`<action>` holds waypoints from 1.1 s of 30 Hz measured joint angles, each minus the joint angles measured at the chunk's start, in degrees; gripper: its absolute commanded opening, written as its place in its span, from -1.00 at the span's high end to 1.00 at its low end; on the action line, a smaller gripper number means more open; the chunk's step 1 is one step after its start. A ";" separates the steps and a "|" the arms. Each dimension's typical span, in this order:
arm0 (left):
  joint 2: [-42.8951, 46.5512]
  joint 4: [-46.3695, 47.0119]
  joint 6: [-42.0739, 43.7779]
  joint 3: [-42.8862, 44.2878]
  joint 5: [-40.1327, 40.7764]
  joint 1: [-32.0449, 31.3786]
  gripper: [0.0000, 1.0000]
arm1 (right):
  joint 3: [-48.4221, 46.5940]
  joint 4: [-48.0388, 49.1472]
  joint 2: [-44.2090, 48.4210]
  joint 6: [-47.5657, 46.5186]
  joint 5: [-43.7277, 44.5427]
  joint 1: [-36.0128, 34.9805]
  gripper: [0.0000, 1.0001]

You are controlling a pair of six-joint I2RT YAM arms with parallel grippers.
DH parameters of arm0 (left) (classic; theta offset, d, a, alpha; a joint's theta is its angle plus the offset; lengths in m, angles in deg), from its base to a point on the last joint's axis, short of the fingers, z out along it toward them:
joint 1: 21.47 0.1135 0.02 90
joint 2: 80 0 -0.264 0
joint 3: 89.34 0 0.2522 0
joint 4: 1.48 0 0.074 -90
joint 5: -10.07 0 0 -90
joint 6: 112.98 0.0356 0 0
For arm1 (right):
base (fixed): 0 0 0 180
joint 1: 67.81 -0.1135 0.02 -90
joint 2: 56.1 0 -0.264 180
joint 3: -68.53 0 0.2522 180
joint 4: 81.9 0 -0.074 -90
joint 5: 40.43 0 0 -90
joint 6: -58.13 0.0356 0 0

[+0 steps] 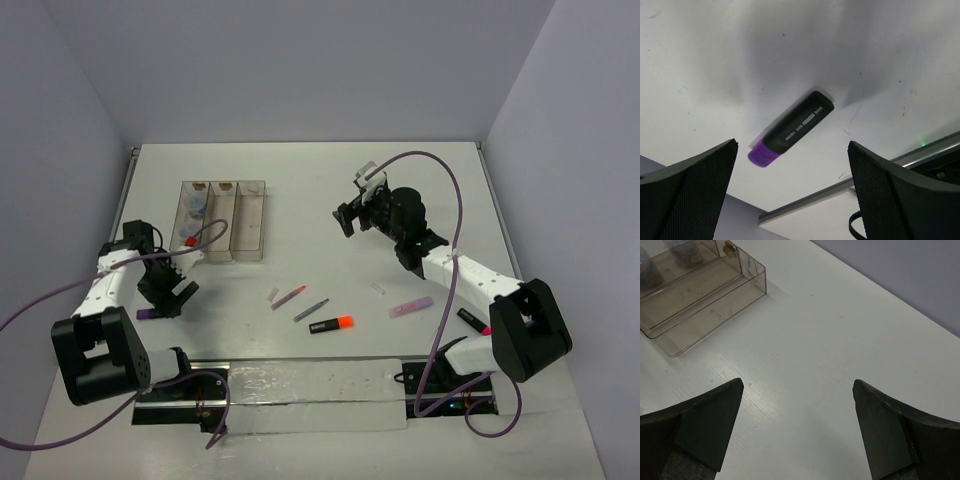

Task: Sort the stationery into containers
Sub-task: Pick up the pen from the center of the board.

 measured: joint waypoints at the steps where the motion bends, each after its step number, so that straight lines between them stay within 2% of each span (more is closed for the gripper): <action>1: 0.22 -0.35 1.11 -0.27 0.38 -0.07 -0.98 | 0.00 0.03 0.00 0.01 0.00 0.00 -0.95; 6: -3.03 0.80 1.67 -2.54 4.38 -1.34 -0.99 | 0.30 0.17 0.02 0.06 0.00 0.00 -0.95; 14: -4.24 5.76 -4.42 -8.57 10.37 -6.36 -0.98 | 1.93 0.03 0.04 0.22 0.00 0.30 -0.95; 16: -4.24 5.89 -6.10 -8.57 11.00 -6.44 -0.90 | 1.97 0.08 0.04 0.26 -0.02 0.35 -0.95; 18: -4.22 5.94 -7.38 -8.63 11.42 -6.45 -0.71 | 2.01 0.10 0.04 0.46 -0.02 0.37 -0.94; 22: -4.20 6.42 -9.44 -8.66 11.73 -6.45 0.50 | 2.27 0.25 0.04 0.89 -0.13 0.37 -0.93; 23: -4.20 6.84 -9.80 -8.66 11.81 -6.45 0.71 | 2.32 0.26 0.04 0.92 -0.18 0.37 -0.93; 24: -4.20 7.22 -10.77 -8.60 11.64 -6.45 0.73 | 2.34 0.28 0.04 0.98 -0.25 0.37 -0.93; 25: -4.25 7.73 -11.22 -8.41 11.79 -6.45 1.00 | 2.36 0.30 0.04 1.05 -0.40 0.37 -0.93; 33: -5.44 11.35 -16.06 -2.84 10.46 -6.36 1.00 | 3.59 0.50 0.53 0.98 -0.37 0.84 -0.93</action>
